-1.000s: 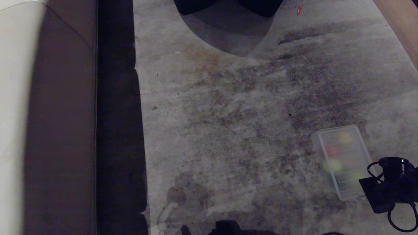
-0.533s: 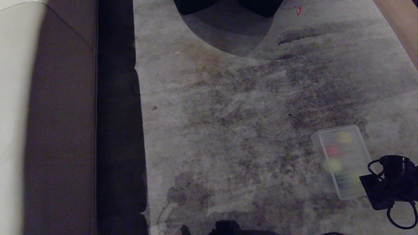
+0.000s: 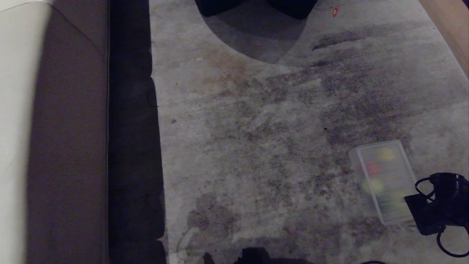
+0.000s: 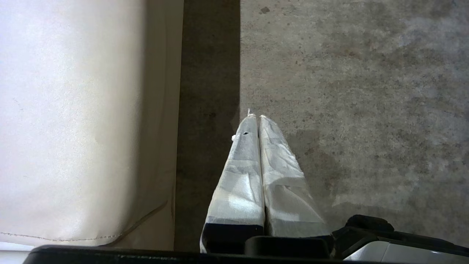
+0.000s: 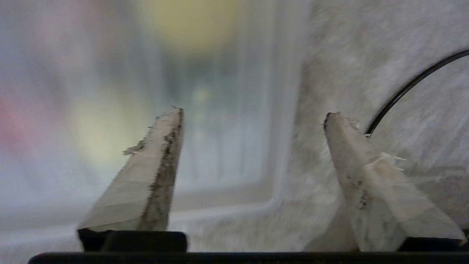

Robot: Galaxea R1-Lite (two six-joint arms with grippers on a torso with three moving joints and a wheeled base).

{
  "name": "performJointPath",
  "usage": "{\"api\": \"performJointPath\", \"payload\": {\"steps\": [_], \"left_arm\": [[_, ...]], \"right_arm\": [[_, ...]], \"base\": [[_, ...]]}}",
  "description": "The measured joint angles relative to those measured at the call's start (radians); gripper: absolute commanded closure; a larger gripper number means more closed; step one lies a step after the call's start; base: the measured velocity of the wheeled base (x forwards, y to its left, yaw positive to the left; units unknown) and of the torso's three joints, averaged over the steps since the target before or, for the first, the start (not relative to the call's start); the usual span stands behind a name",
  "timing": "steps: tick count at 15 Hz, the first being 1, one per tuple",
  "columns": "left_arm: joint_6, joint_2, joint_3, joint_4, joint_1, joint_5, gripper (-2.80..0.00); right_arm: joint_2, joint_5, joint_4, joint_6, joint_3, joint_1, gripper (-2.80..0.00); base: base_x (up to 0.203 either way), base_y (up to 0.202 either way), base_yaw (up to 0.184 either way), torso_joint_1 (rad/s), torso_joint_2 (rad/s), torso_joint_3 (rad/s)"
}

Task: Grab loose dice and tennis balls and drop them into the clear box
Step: Close the lid

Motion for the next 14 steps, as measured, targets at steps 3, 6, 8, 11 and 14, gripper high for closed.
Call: {"api": "performJointPath", "payload": {"steps": [3,6,8,11,14], "left_arm": [[0.000,0.000,0.000,0.000,0.000,0.000,0.00],[0.000,0.000,0.000,0.000,0.000,0.000,0.00],[0.000,0.000,0.000,0.000,0.000,0.000,0.00],[0.000,0.000,0.000,0.000,0.000,0.000,0.00],[0.000,0.000,0.000,0.000,0.000,0.000,0.00]], "right_arm": [[-0.079,0.048,0.002,-0.028,0.043,-0.001,-2.80],[-0.150,0.125,0.004,-0.117,0.096,0.001,0.00],[-0.181,0.171,0.005,-0.206,0.116,0.009,0.00],[-0.190,0.235,0.033,-0.310,0.119,0.024,0.00],[-0.186,0.246,0.178,-0.494,0.110,0.042,0.00]], "base": [[0.000,0.000,0.000,0.000,0.00,0.000],[0.000,0.000,0.000,0.000,0.00,0.000],[0.000,0.000,0.000,0.000,0.00,0.000],[0.000,0.000,0.000,0.000,0.00,0.000],[0.000,0.000,0.000,0.000,0.00,0.000]]}}
